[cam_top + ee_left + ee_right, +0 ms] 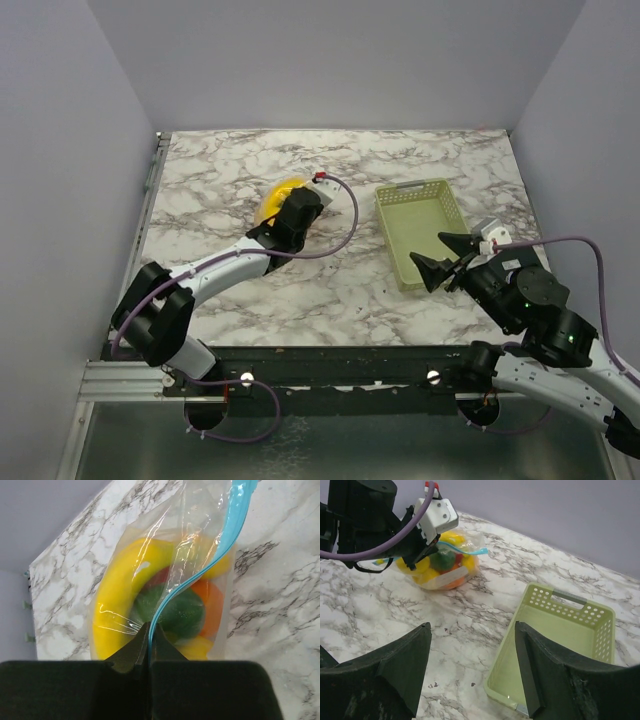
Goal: Place the food in the zip-top bag and seal the zipper
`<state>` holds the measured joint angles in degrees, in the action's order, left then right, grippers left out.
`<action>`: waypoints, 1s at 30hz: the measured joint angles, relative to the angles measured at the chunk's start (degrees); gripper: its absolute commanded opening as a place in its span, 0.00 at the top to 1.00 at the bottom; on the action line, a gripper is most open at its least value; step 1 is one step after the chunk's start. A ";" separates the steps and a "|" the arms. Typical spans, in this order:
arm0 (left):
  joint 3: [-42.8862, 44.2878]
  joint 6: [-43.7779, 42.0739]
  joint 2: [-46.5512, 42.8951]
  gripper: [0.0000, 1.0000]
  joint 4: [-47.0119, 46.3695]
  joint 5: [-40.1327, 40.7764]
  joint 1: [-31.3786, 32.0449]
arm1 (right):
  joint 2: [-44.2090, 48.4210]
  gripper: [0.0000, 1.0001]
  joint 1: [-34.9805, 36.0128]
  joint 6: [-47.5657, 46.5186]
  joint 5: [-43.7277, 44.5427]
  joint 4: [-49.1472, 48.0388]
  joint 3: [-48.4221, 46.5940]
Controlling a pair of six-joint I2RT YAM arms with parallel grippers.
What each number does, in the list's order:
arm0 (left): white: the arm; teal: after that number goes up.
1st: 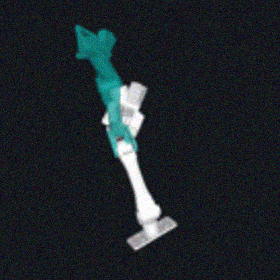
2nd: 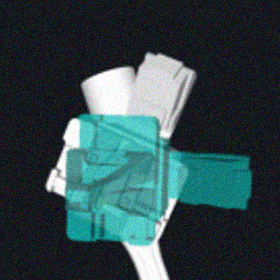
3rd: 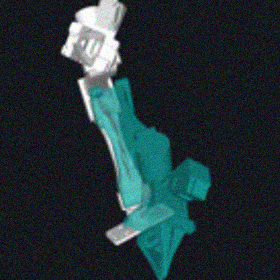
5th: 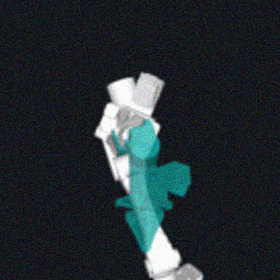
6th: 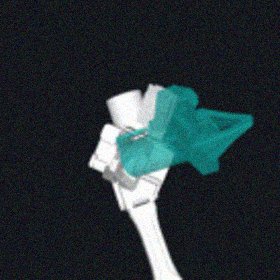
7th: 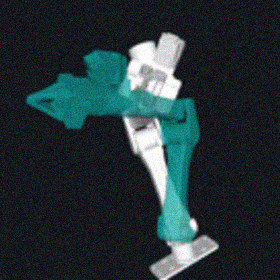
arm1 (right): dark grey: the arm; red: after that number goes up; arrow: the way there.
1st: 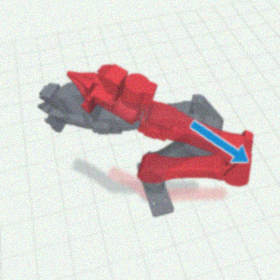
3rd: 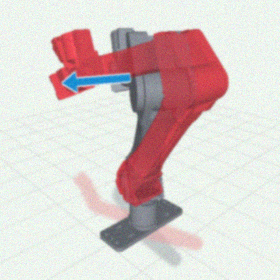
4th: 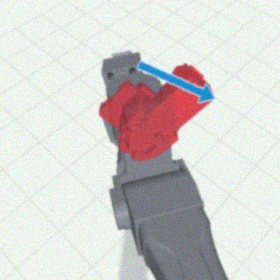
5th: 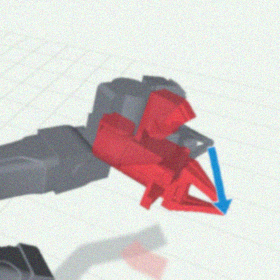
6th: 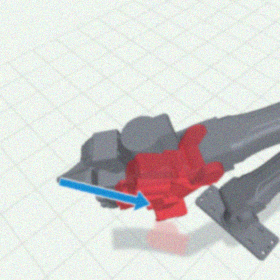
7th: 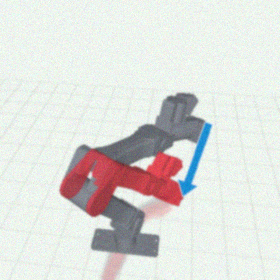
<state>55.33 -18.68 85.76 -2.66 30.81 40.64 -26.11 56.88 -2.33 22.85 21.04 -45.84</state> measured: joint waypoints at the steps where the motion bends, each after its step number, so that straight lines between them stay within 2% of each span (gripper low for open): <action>1: 0.00 1.16 0.33 1.00 -0.50 0.02 0.48 | 0.39 0.27 0.00 0.02 0.00 0.15 0.00; 9: -1.22 8.48 0.94 1.00 -2.12 0.07 6.73 | 1.75 0.25 0.00 0.61 -0.02 1.33 0.00; 11: -2.08 10.45 1.22 0.97 -2.32 0.13 8.48 | 1.62 0.25 0.00 0.92 -0.02 1.79 0.00; 16: -3.56 14.32 3.10 0.70 -2.03 0.85 12.41 | 0.52 0.21 0.00 1.88 -0.02 2.36 0.00; 18: -3.78 16.09 4.02 0.53 -1.60 1.51 13.70 | -0.15 0.20 0.00 2.75 0.00 2.60 0.00; 21: -4.20 18.93 4.48 0.44 -0.96 2.47 15.15 | -1.20 0.18 0.00 3.91 -0.02 2.86 0.00; 23: -4.37 20.92 4.46 0.34 -0.52 3.06 15.87 | -1.77 0.17 0.00 4.57 0.00 3.06 0.00; 24: -4.42 21.79 4.42 0.27 -0.24 3.13 16.22 | -2.01 0.16 0.00 4.90 0.00 3.13 0.04; 26: -4.66 23.80 3.87 0.05 0.44 3.08 16.94 | -2.32 0.14 0.00 5.49 0.00 3.10 0.26; 27: -4.92 24.61 3.19 0.02 1.01 3.06 17.40 | -2.43 0.13 0.00 5.79 0.02 3.10 0.48; 30: -5.33 27.30 0.48 0.01 2.36 2.45 18.80 | -2.93 0.12 0.00 6.88 0.35 3.08 1.20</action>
<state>50.00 8.62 86.24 -0.30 33.26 59.44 -29.04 56.88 4.56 23.20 24.12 -44.64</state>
